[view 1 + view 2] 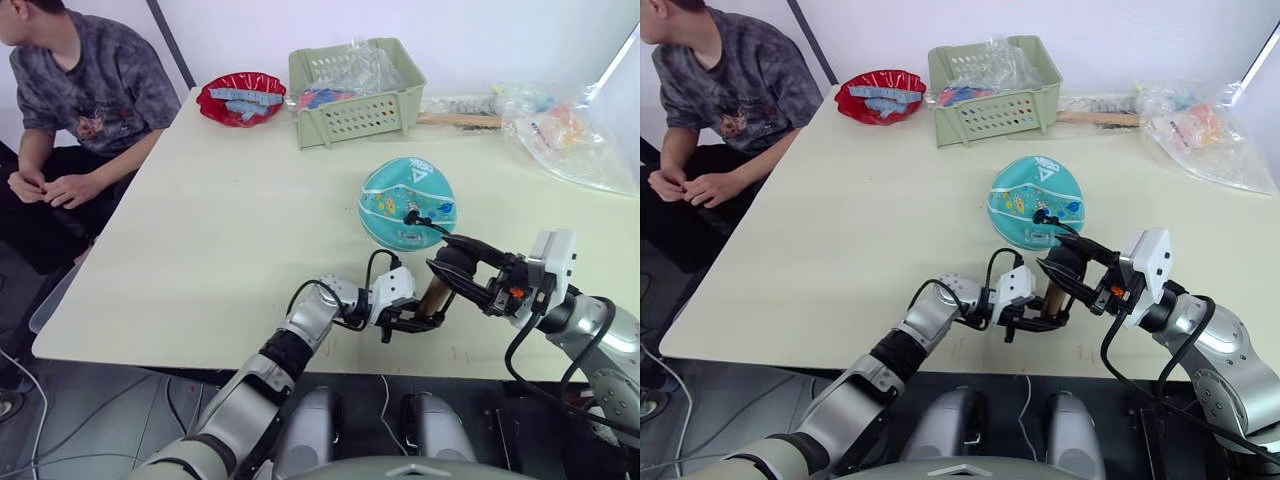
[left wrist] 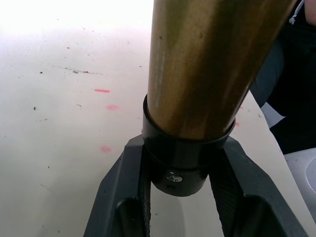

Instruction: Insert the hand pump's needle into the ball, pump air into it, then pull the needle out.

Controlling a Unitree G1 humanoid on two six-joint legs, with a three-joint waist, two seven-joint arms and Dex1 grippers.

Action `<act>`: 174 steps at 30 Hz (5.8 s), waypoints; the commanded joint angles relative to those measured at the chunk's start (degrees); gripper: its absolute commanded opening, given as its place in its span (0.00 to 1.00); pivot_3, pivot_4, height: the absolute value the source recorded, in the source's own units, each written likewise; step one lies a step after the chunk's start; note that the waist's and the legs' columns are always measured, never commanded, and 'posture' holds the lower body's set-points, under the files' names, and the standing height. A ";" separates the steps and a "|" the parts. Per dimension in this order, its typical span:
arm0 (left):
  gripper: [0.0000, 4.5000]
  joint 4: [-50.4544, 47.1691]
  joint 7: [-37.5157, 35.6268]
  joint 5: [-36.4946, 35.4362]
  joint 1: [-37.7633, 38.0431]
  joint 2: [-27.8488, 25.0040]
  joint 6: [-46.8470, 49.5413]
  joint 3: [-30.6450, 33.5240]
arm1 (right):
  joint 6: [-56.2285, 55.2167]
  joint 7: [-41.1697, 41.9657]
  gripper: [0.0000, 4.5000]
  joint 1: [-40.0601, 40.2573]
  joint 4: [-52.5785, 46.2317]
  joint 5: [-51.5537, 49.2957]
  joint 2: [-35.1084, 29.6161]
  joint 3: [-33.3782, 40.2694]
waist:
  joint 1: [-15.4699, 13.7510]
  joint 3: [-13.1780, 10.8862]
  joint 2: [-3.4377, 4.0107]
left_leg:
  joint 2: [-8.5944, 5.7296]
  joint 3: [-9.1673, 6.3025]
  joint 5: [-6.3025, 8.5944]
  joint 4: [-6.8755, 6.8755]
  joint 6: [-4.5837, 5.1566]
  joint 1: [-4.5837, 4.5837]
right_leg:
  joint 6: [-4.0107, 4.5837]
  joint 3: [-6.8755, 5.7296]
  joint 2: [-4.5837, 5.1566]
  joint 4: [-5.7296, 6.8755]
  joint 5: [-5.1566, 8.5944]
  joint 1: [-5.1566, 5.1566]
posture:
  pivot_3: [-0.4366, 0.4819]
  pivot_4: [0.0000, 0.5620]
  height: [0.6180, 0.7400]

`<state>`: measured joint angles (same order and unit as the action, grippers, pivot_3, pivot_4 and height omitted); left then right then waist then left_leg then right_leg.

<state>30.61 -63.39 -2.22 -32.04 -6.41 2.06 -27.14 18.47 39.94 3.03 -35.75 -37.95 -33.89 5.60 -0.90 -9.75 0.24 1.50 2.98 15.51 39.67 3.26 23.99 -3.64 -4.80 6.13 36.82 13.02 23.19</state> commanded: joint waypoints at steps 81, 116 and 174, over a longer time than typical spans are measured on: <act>0.25 30.08 8.10 13.16 -3.57 9.92 -17.68 0.88 | 4.23 2.33 0.38 4.82 8.27 -0.85 -6.90 4.93 | -1.22 1.71 -1.59 | 0.44 -0.27 0.20 0.39 0.27 -0.23 | 0.25 -0.46 0.05 -0.15 0.09 -0.53 | 0.48 0.27 1.00; 0.25 31.48 6.93 13.11 -4.22 9.58 -20.11 1.91 | 13.09 2.58 0.38 -11.13 5.03 -24.09 -18.38 26.04 | -1.27 1.38 -0.57 | 0.57 -0.21 0.25 0.23 0.26 -0.01 | 0.45 -0.59 -0.03 -0.48 0.18 -0.47 | 0.48 0.27 1.00; 0.25 32.69 8.68 14.62 -4.04 9.84 -19.45 2.95 | 8.55 2.18 0.38 0.63 6.12 -10.58 -2.06 11.11 | -1.22 2.51 -1.10 | 0.62 -0.13 0.25 -0.26 0.26 -0.26 | 0.55 -0.56 -0.09 -0.91 0.10 -0.51 | 0.48 0.27 1.00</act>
<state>59.79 -55.09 10.29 -37.96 4.21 -19.46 -22.97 27.17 40.70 5.40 -27.91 -44.92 -34.99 13.82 -2.12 -7.25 -0.86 2.08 2.91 15.76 39.41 3.53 23.75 -3.11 -5.31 6.10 35.90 13.10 22.70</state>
